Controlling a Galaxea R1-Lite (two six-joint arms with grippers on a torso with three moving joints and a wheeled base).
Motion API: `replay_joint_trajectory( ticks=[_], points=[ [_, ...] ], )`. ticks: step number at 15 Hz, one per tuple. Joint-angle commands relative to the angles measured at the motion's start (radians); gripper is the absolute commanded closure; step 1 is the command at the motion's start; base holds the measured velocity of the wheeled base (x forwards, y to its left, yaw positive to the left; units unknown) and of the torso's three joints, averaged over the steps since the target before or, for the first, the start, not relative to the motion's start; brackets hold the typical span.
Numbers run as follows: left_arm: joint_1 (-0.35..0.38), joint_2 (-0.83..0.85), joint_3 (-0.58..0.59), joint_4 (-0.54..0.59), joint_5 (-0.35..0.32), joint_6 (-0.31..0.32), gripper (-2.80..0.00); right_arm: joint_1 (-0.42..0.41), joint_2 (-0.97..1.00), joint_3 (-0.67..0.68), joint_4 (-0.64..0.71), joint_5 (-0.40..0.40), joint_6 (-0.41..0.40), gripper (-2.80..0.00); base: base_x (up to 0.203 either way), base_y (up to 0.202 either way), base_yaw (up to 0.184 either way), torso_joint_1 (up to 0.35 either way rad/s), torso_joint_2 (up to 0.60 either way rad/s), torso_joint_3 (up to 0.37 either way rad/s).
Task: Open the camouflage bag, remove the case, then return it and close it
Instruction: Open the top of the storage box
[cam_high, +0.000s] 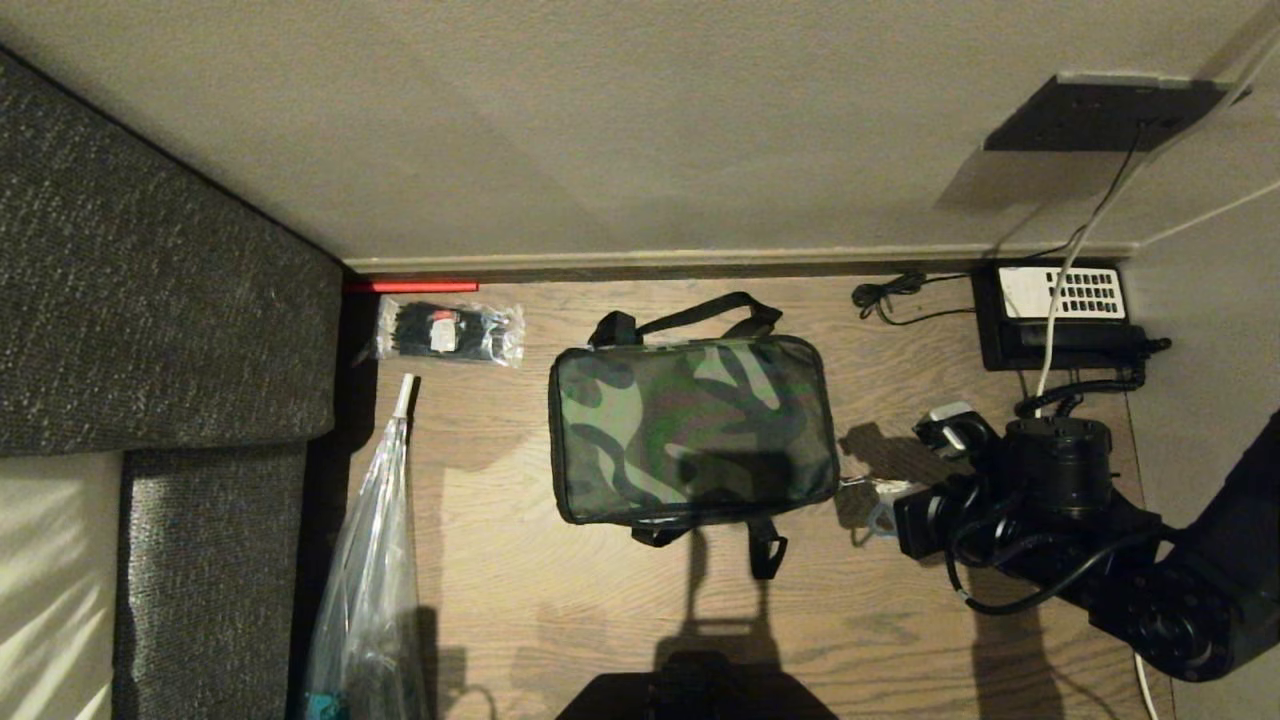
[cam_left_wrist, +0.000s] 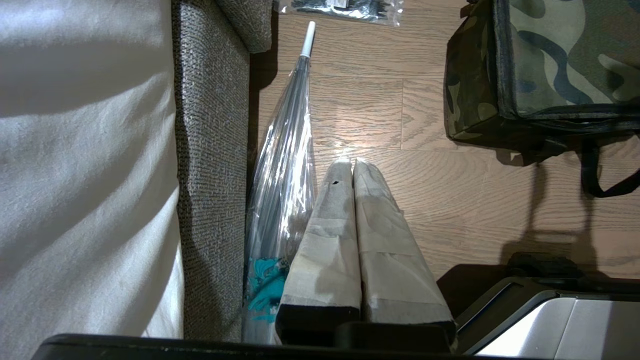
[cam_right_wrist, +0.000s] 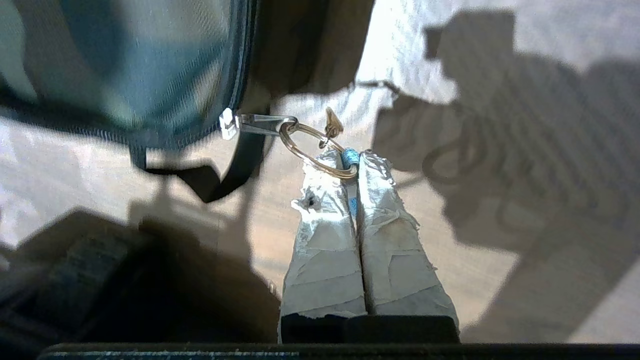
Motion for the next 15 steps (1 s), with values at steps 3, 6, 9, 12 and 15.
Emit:
replay_joint_trajectory(
  ticks=[3, 6, 9, 12, 15],
  points=[
    [0.0, -0.002, 0.002, 0.0, 0.0, 0.001, 0.0, 0.0, -0.002, -0.047, -0.029, 0.0, 0.007, 0.0, 0.0, 0.0, 0.0, 0.0, 0.0, 0.0],
    [0.0, -0.001, 0.002, 0.0, 0.0, 0.0, 0.0, 0.0, 0.012, -0.055, -0.046, 0.0, 0.006, 0.0, 0.0, 0.0, 0.0, 0.0, 0.0, 0.0],
    [0.0, -0.002, 0.003, 0.0, 0.0, 0.001, 0.0, 0.001, 0.056, -0.057, -0.091, 0.0, -0.001, 0.0, 0.0, 0.0, 0.0, 0.0, 0.0, 0.0],
    [0.0, -0.001, 0.003, 0.0, 0.0, 0.0, 0.0, 0.002, 0.086, -0.112, -0.112, 0.0, 0.0, 0.0, 0.0, 0.0, 0.0, 0.0, 0.0, 0.0],
    [0.0, -0.002, 0.002, 0.0, 0.0, 0.0, 0.0, 0.004, 0.074, -0.159, -0.107, 0.005, 0.009, 0.0, 0.0, 0.0, 0.0, 0.0, 0.0, 0.0]
  ],
)
